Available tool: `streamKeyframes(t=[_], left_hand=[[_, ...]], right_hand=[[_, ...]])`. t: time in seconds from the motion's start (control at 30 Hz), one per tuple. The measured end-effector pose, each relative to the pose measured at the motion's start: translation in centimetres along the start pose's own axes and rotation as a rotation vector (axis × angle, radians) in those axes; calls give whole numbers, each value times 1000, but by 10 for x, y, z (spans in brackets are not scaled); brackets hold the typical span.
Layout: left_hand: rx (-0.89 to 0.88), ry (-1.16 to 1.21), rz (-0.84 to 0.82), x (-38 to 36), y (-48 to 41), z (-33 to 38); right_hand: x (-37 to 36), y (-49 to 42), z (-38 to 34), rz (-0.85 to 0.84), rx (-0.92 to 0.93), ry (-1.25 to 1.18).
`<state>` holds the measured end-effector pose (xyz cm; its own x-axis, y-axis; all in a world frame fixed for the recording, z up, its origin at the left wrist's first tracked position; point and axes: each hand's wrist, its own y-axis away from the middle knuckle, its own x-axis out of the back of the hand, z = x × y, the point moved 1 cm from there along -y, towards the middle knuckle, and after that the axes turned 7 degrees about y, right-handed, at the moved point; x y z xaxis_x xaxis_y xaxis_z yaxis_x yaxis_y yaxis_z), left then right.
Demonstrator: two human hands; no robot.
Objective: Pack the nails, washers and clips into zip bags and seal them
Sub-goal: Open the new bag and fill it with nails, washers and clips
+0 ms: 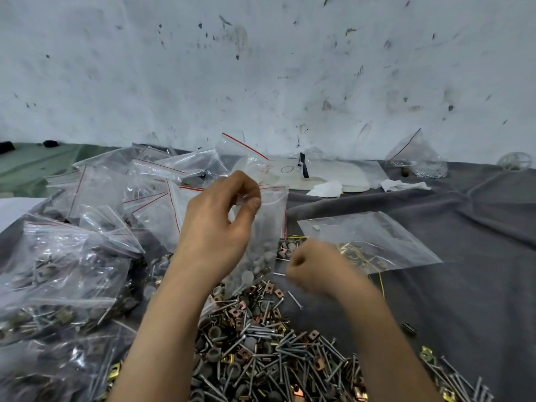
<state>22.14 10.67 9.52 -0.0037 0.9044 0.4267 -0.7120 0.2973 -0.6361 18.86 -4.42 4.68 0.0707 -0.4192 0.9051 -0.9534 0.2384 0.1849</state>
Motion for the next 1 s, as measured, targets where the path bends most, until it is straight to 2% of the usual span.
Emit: streamKeyframes(t=[0.03,0.1,0.3,0.47,0.53,0.6,0.7,0.77,0.83,0.93,1.0], left_hand=[[5,8,15,1,0,0],[16,19,27,2,0,-1],[29,47,28,2,0,-1],[31,73,21,2,0,-2],[32,68,17,3,0,-2],[38,72,-12,3,0,-2],[19,110,-114,0,1,2],[-24,139,-187,-3,2,7],[-66,163,-240,-6,3,13],[-132,177,-256,-7,3,17],[-156,162,-232,-6,3,18]], right_hand=[[-12,-4,-4,-113,1,41],[-32,-12,-11,-203,-4,84],[-51,-16,-23,-110,23,174],[-44,-17,-18,-144,49,-10],[-25,-10,-9,-69,72,-140],[3,2,0,93,108,-285],[45,26,7,534,237,-610],[57,38,4,745,332,-693],[56,40,-2,768,347,-638],[51,36,-4,669,294,-536],[54,37,0,586,297,-570]])
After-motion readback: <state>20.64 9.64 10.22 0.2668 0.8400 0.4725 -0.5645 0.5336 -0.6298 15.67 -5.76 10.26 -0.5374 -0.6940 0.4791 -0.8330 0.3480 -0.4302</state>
